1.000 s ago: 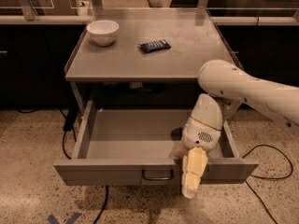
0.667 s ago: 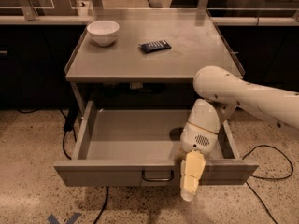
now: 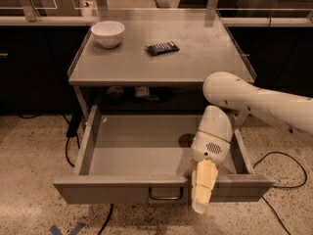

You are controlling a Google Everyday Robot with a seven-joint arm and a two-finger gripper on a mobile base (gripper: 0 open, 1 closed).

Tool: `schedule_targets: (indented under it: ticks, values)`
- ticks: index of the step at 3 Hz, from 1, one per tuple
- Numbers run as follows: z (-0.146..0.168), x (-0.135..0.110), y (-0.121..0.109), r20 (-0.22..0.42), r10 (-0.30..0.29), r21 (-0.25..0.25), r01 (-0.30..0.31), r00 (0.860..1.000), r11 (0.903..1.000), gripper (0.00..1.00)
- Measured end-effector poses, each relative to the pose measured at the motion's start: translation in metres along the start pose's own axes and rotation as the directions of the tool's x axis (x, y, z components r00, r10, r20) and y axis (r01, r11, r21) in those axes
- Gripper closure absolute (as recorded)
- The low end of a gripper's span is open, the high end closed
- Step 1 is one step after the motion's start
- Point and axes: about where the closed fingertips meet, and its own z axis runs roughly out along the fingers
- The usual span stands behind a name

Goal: Open top drawer

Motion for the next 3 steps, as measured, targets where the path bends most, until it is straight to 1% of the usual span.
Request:
schedule_targets:
  ticks: [1, 2, 3]
  values:
    - [0.0, 0.0, 0.001, 0.0, 0.002, -0.003, -0.002, 1.0, 1.0, 0.0]
    - [-0.014, -0.003, -0.006, 0.022, -0.008, 0.06, 0.006, 1.0, 0.9982, 0.0]
    - [-0.046, 0.01, 0.002, 0.073, 0.027, 0.212, -0.042, 0.997, 0.9763, 0.0]
